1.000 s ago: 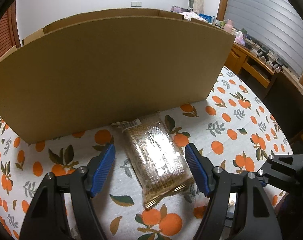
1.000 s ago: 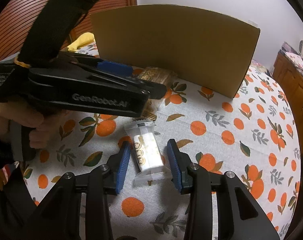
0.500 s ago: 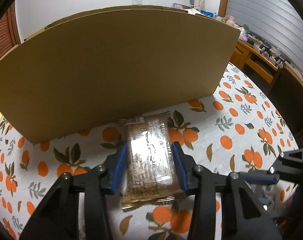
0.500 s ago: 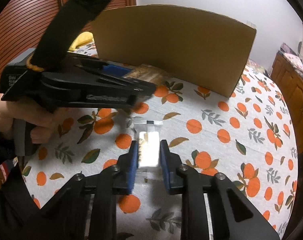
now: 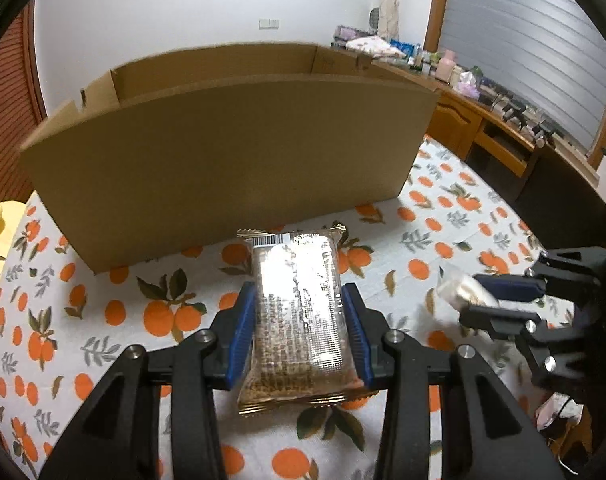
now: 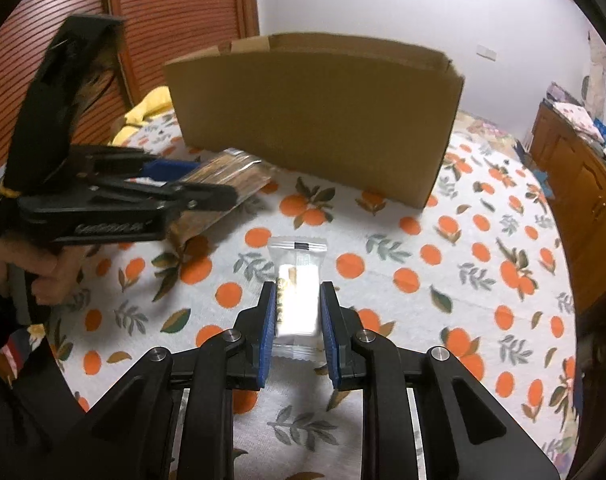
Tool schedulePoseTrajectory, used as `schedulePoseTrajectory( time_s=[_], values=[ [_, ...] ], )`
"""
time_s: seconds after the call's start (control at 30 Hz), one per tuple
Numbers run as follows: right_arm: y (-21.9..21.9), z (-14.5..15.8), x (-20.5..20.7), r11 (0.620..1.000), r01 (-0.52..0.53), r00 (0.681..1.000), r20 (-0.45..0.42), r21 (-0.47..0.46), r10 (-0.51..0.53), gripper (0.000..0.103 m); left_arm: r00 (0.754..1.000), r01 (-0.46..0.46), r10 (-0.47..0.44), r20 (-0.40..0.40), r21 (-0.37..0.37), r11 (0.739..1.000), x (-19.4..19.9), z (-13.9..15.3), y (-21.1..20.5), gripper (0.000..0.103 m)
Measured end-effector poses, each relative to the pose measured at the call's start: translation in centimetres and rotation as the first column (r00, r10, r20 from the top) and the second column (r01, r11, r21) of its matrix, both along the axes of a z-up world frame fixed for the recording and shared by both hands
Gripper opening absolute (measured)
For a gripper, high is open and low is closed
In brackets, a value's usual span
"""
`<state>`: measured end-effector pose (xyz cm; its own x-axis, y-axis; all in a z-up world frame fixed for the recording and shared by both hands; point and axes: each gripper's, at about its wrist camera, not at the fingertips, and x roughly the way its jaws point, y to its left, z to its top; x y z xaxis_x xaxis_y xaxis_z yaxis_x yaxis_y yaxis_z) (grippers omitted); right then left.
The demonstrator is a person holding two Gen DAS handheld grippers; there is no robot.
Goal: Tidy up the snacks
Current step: 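Grasp the bread bag with the left gripper while the right gripper grasps the white bar, then carry the bread bag with the left gripper while the right gripper carries the white bar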
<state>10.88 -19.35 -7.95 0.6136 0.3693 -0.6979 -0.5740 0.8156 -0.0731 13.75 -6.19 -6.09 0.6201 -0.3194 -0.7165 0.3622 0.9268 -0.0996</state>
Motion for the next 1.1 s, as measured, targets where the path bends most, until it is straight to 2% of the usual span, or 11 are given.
schedulePoseTrajectory(
  time_s=[0.47,0.87,1.1],
  values=[
    [-1.2,4.7,-0.4,0.999,0.014,0.994,0.105,0.046,-0.018,0.019,0.993,0.007,-0.005,0.117,-0.021,1.0,-2.0,5.1,0.6,0.042],
    [-1.7,7.4,-0.6,0.998,0.019,0.986,0.164,0.058,-0.028,0.02,0.983,-0.006,0.009,0.183,-0.019,1.0,-2.0,8.0,1.4,0.042],
    [-1.5,9.0,-0.3,0.998,0.017,0.98,0.196,0.059,-0.028,0.02,0.979,-0.018,0.021,0.204,-0.015,1.0,-1.7,8.8,1.9,0.042]
  ],
)
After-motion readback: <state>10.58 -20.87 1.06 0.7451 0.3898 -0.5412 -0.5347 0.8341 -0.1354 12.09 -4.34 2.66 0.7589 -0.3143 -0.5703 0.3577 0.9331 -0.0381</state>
